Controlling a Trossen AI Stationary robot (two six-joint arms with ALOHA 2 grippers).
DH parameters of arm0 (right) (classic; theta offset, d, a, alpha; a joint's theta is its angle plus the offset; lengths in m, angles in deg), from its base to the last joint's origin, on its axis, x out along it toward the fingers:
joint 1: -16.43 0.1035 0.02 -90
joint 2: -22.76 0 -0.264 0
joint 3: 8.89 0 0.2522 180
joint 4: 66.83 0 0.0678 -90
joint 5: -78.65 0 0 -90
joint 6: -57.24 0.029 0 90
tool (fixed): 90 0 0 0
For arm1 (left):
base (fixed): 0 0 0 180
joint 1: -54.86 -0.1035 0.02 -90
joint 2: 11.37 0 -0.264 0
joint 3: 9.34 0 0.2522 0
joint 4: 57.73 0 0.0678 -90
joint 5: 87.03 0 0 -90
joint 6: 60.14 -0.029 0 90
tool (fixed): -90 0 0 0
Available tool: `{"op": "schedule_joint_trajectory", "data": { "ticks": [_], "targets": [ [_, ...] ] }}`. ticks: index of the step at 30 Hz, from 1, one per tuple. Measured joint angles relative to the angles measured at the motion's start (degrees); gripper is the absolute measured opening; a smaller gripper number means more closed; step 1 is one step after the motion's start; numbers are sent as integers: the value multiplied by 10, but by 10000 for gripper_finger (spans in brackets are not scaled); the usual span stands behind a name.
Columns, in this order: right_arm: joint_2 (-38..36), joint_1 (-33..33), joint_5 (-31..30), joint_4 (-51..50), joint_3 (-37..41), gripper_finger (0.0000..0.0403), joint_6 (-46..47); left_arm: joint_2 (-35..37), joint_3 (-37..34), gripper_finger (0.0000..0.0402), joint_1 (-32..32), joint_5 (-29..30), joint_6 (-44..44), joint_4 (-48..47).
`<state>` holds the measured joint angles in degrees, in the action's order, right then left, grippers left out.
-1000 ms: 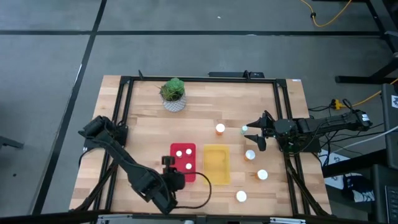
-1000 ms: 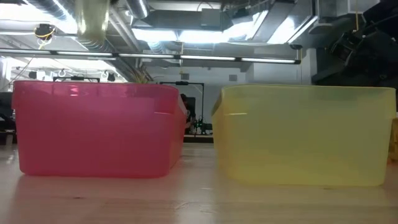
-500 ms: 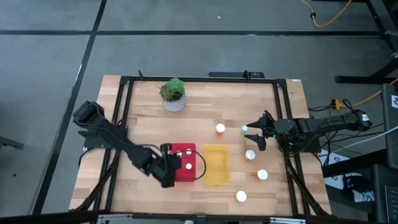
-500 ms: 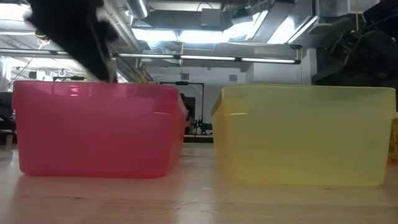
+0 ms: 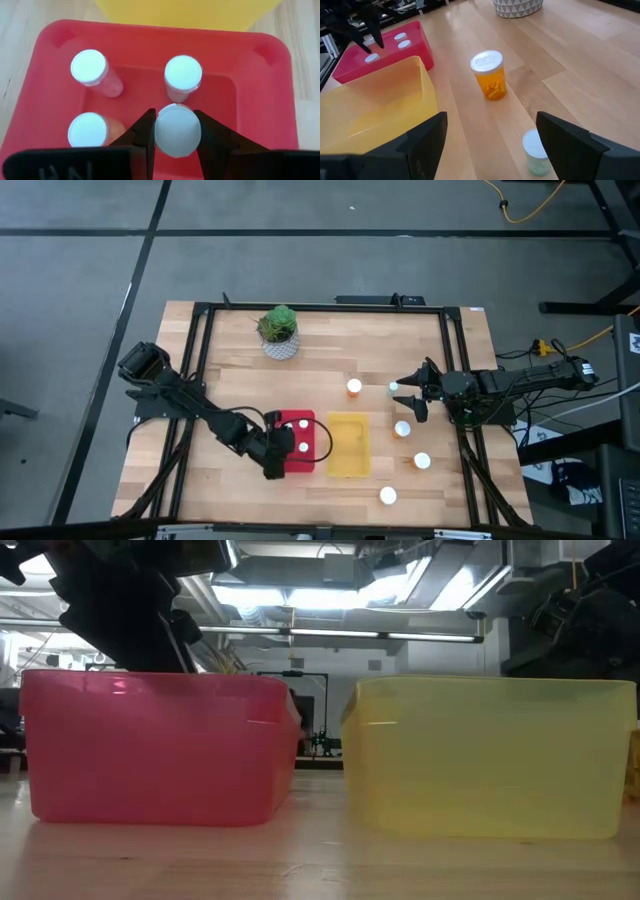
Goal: Pick and place medicine bottles into bin by pill shape (circle, oval)
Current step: Put the yellow tablet bottle into the red bin
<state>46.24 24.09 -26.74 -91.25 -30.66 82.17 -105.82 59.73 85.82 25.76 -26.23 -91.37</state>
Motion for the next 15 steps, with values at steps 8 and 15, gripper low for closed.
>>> {"op": "schedule_joint_trajectory", "data": {
  "ticks": [8,15],
  "targets": [
    [0,0,0,0,0,307,-1,0,-4,95,1,-4,12,-1],
    [0,0,0,0,0,307,-1,0,-4,129,1,-4,15,0]
  ]
}}
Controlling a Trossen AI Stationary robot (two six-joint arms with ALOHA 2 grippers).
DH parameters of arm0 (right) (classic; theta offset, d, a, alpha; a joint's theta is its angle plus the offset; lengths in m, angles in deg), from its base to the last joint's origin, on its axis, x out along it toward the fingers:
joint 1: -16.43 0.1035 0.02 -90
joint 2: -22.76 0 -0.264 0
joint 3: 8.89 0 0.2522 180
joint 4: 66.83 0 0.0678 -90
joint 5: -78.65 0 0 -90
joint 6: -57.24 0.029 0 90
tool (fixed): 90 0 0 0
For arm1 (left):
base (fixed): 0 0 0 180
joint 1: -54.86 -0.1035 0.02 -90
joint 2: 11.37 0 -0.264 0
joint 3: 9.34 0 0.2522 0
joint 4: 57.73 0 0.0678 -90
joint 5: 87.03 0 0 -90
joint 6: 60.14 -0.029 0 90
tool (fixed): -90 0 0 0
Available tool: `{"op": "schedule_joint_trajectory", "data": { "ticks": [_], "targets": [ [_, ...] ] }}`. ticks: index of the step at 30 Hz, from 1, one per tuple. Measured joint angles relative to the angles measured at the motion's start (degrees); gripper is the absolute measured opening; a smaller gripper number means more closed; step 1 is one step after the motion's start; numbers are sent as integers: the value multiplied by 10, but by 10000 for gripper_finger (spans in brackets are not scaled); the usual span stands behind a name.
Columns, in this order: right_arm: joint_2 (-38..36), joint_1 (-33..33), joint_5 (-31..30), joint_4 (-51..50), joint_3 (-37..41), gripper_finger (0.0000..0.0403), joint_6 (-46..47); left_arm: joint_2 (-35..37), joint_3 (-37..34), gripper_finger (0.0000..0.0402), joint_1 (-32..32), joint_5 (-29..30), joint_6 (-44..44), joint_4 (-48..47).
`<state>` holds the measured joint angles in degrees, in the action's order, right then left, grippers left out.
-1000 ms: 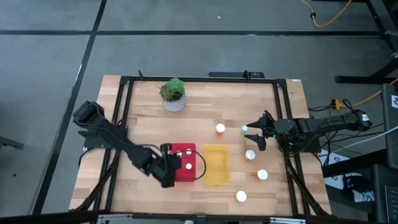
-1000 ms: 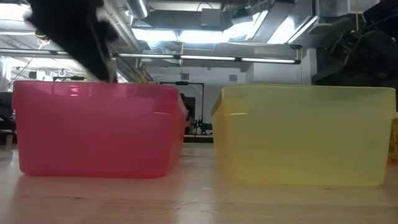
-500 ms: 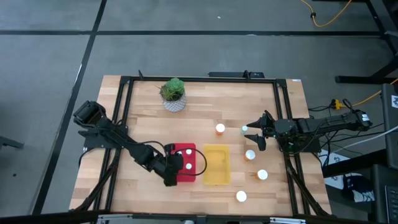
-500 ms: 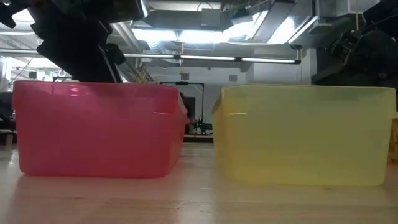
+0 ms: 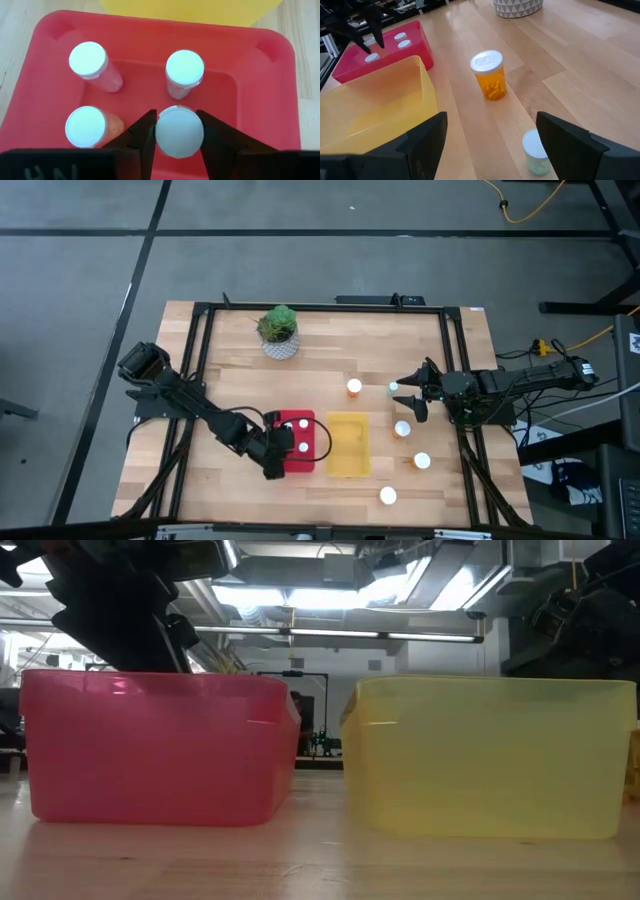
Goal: Pick and place medicine bottles into bin by pill shape (circle, oval)
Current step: Put the yellow tablet bottle into the red bin, then put the orange capsule bottle into the yellow bin
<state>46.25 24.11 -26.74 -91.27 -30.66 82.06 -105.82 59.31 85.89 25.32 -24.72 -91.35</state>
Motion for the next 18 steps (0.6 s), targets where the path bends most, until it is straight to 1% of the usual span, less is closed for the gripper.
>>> {"op": "schedule_joint_trajectory", "data": {
  "ticks": [6,18],
  "targets": [
    [0,0,0,0,0,307,0,0,0,153,0,-3,0,0],
    [0,0,0,0,0,307,0,0,7,157,0,-3,-10,0]
  ]
}}
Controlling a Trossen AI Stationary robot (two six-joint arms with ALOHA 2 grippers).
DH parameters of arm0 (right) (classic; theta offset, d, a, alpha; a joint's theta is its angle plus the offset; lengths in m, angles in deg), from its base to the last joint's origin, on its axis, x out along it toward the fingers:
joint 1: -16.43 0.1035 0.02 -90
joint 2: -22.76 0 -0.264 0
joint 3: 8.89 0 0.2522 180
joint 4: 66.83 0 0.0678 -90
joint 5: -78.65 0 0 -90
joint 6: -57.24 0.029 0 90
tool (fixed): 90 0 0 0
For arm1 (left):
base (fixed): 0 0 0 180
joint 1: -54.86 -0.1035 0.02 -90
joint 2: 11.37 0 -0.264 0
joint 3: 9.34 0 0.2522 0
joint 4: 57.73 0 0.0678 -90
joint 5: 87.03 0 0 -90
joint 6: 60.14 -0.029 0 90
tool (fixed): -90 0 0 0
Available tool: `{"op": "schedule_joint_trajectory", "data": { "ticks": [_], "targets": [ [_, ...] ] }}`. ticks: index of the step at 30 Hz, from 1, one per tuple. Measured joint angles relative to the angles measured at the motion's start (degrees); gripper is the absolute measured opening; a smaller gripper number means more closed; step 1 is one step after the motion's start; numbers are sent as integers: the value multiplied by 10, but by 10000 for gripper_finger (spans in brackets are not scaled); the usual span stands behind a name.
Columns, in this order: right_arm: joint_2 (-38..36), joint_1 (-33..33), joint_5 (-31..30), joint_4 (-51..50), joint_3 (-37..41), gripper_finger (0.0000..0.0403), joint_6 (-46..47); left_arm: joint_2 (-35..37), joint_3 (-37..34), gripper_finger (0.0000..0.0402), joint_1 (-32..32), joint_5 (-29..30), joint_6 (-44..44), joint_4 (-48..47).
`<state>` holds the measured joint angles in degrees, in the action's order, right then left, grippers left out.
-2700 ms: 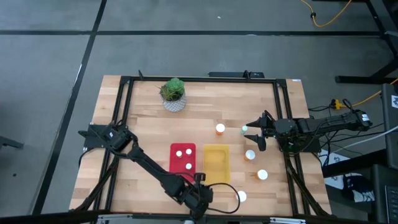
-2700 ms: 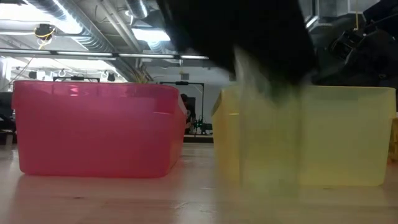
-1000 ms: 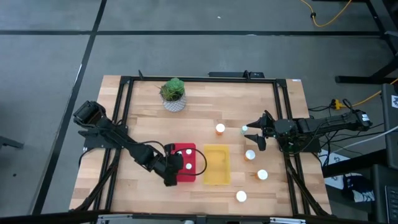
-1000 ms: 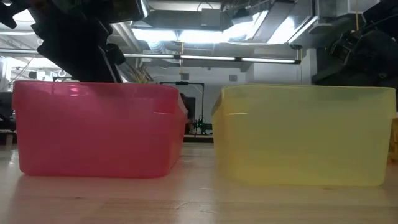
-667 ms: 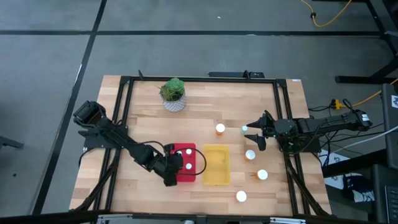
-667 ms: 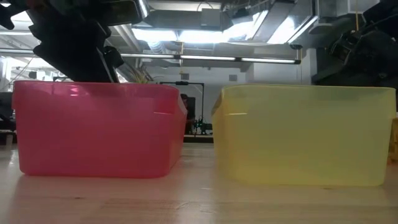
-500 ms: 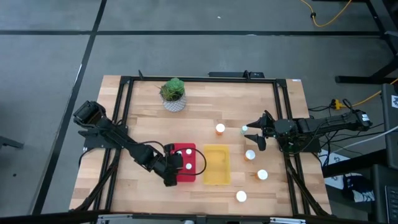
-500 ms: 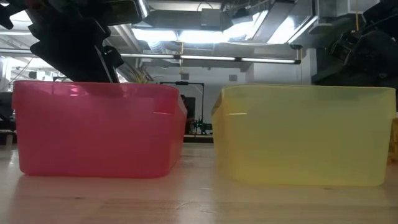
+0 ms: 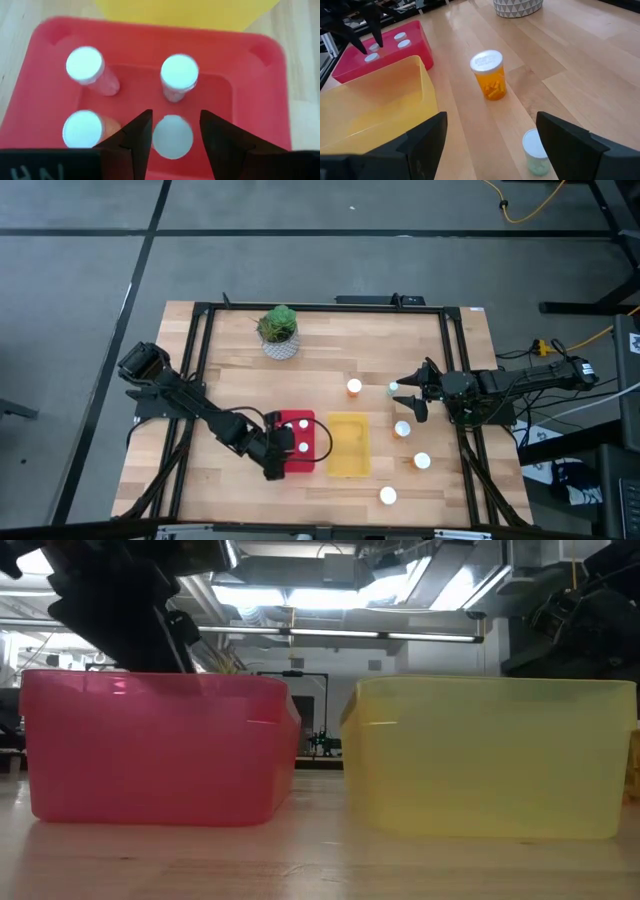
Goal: Pick and place medicine bottles into bin by pill shape (circle, oval)
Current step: Put the orange capsule bottle into the yellow bin
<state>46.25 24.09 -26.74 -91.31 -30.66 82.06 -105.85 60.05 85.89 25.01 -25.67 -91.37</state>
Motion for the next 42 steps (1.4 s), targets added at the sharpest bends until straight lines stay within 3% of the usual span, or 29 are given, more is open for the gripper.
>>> {"op": "schedule_joint_trajectory", "data": {
  "ticks": [9,15,22,27,31,37,42],
  "targets": [
    [0,0,0,0,0,307,0,0,50,157,0,12,-81,-15],
    [0,0,0,-3,0,307,0,0,88,155,0,19,-80,-26],
    [0,0,-2,-6,0,307,1,0,126,153,0,75,-81,-26],
    [0,0,-35,8,0,307,2,0,137,153,-1,110,-81,-26],
    [4,0,-13,47,-15,307,-26,0,138,153,-1,117,-81,-27],
    [49,0,-14,50,-78,307,-101,0,138,153,-4,121,-81,-28],
    [134,-11,-14,40,-134,307,-137,0,138,153,-11,121,-96,-28]
  ]
}}
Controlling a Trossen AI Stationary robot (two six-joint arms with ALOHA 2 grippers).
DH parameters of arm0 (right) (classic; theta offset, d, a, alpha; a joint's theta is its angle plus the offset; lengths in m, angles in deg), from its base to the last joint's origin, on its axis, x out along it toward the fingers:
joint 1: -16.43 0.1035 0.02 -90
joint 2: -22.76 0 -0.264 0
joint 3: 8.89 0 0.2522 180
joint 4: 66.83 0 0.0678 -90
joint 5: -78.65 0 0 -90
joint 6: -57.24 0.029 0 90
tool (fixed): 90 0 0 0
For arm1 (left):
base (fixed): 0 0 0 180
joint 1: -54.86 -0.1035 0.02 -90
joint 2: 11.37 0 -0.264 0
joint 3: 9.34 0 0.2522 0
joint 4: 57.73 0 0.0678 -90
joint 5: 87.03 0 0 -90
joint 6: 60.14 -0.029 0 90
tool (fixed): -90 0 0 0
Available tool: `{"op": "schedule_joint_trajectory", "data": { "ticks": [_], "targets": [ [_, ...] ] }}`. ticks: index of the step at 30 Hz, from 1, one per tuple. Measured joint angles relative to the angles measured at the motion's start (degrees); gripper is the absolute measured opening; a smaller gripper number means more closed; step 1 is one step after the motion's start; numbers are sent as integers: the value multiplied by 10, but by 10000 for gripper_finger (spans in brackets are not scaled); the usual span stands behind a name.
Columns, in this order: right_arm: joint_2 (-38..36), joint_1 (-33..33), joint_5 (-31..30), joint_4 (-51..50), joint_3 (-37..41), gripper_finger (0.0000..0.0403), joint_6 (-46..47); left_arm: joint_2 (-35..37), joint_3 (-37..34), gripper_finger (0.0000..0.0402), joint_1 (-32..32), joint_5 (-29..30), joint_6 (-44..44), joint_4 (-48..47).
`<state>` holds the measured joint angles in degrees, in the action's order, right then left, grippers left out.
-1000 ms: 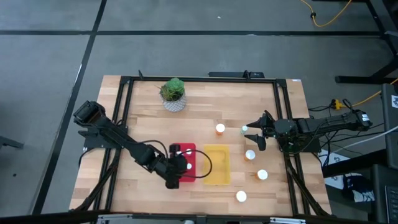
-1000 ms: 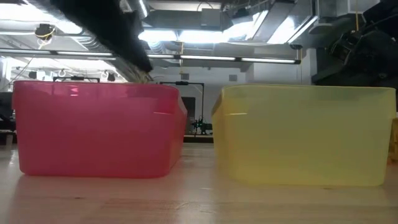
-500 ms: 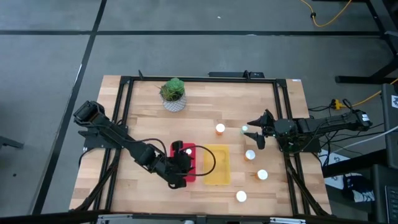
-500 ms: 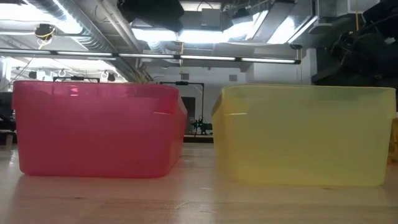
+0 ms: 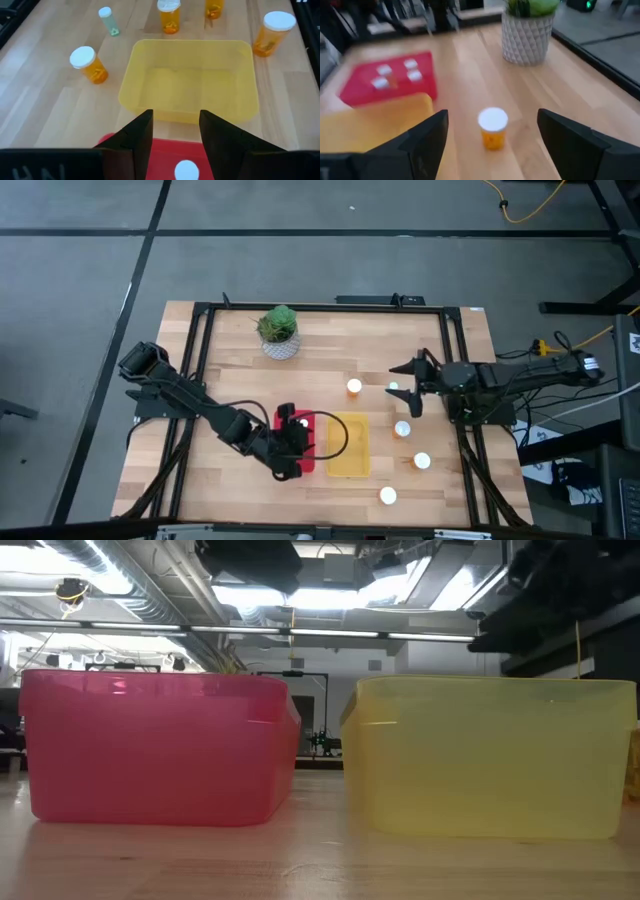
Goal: Pick and place medicine bottles into bin by pill shape (circle, oval)
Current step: Put the orange capsule bottle into the yellow bin
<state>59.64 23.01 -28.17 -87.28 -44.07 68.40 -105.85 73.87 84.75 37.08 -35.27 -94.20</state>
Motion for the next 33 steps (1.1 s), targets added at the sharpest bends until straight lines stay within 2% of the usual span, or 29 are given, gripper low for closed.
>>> {"op": "schedule_joint_trajectory", "data": {
  "ticks": [4,8,13,16,21,27,33],
  "targets": [
    [84,-29,6,-57,-50,307,-23,0,0,153,-4,0,0,0],
    [174,-71,41,-102,-88,307,-30,0,0,153,-3,0,0,0],
    [267,-104,61,-101,-117,307,-78,0,0,153,5,0,1,-2],
    [316,-118,95,-97,-134,307,-102,0,0,153,9,0,1,-3],
    [391,-135,100,-85,-156,307,-125,0,0,153,14,0,1,-4],
    [464,-139,143,-45,-183,307,-161,0,0,153,14,-1,2,-4],
    [518,-139,154,-1,-195,307,-176,0,0,153,14,-1,2,-5]
  ]
}}
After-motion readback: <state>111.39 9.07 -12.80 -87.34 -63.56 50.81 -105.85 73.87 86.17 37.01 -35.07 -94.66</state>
